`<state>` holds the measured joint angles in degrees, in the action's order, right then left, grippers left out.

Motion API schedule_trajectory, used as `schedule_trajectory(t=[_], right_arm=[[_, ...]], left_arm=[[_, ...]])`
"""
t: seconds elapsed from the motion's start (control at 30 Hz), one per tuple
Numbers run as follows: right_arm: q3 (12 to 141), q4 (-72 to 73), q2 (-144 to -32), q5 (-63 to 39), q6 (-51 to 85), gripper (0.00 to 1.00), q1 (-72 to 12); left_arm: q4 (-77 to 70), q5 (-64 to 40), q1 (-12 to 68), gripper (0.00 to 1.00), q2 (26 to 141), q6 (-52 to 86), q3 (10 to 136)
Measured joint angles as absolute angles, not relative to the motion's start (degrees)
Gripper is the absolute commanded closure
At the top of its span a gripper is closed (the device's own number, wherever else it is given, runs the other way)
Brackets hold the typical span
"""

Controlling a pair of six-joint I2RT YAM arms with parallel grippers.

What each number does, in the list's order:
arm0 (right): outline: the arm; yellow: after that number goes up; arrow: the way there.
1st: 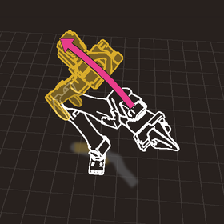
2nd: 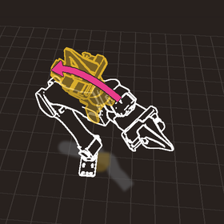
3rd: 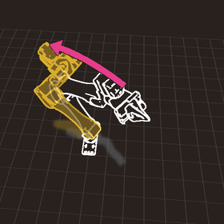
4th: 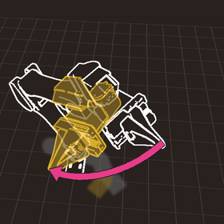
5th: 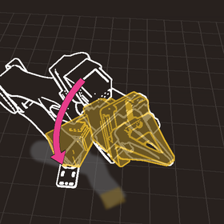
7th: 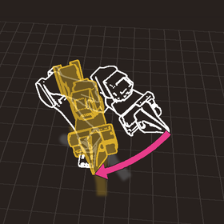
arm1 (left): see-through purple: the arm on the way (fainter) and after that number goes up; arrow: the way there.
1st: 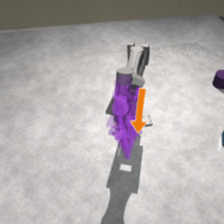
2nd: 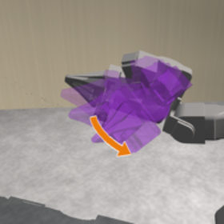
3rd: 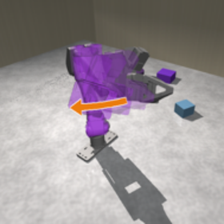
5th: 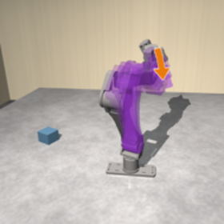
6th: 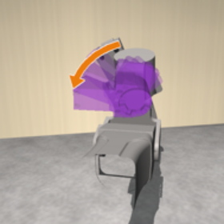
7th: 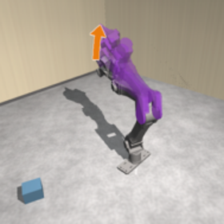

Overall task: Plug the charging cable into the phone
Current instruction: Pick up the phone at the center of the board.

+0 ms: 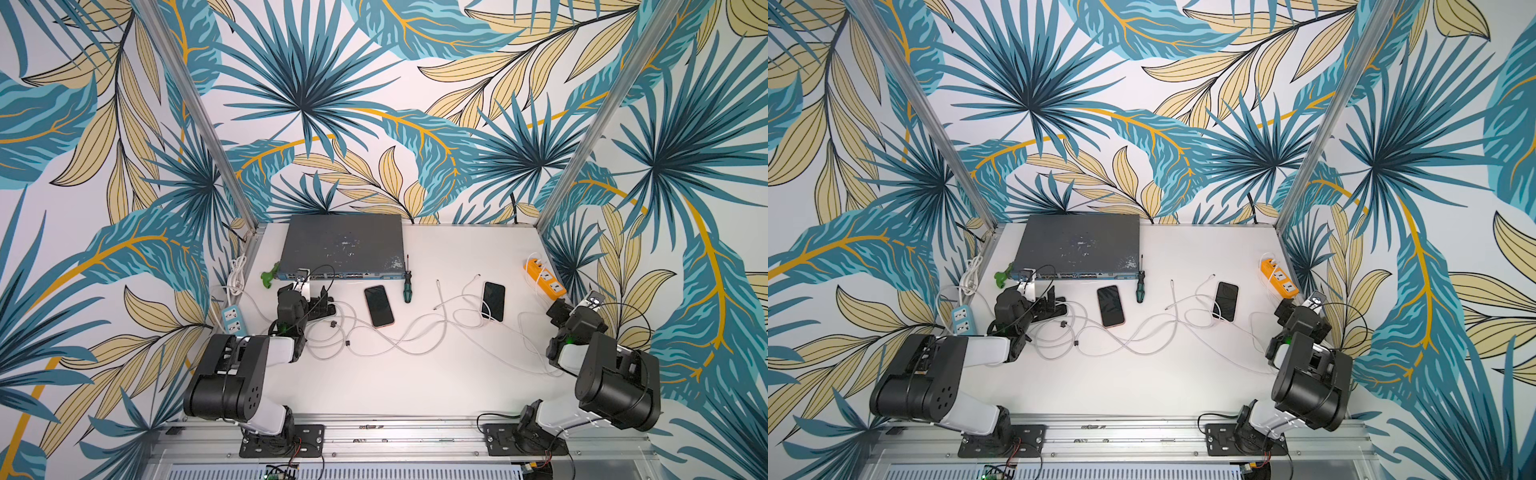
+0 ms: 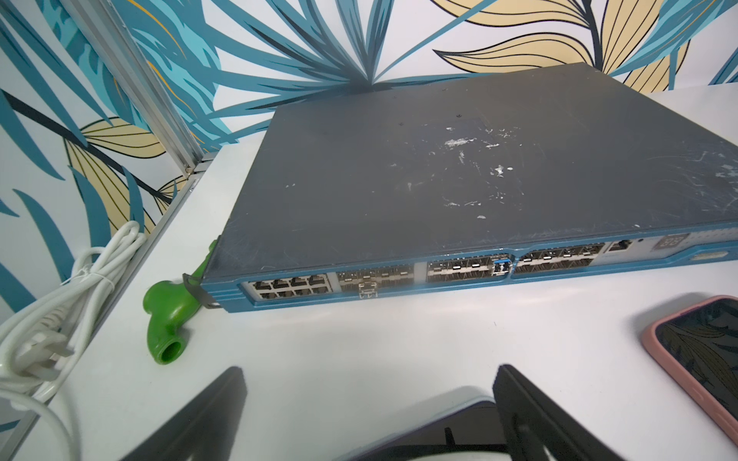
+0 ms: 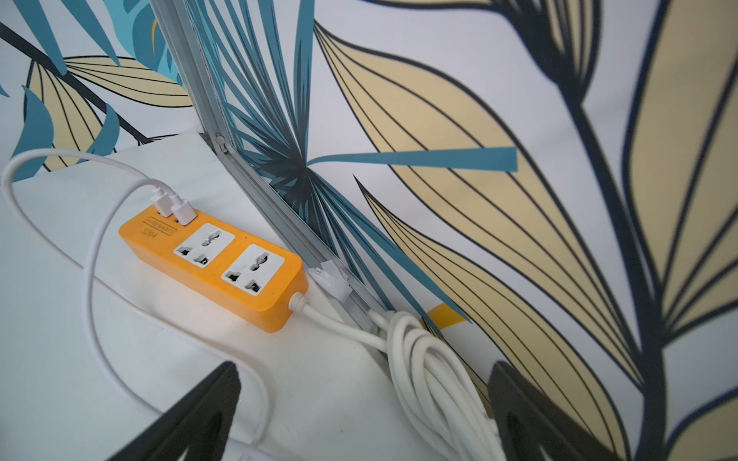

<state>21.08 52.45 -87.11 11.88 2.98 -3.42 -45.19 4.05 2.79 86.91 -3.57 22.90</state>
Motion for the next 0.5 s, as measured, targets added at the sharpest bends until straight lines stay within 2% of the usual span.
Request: schedule_trajectory(t=[0.5], right_arm=[[21.2, 52.4, -87.1, 9.5, 2.7, 0.0, -3.4]], left_arm=[[-43.0, 5.8, 2.9, 0.0, 86.1, -3.3, 23.4]])
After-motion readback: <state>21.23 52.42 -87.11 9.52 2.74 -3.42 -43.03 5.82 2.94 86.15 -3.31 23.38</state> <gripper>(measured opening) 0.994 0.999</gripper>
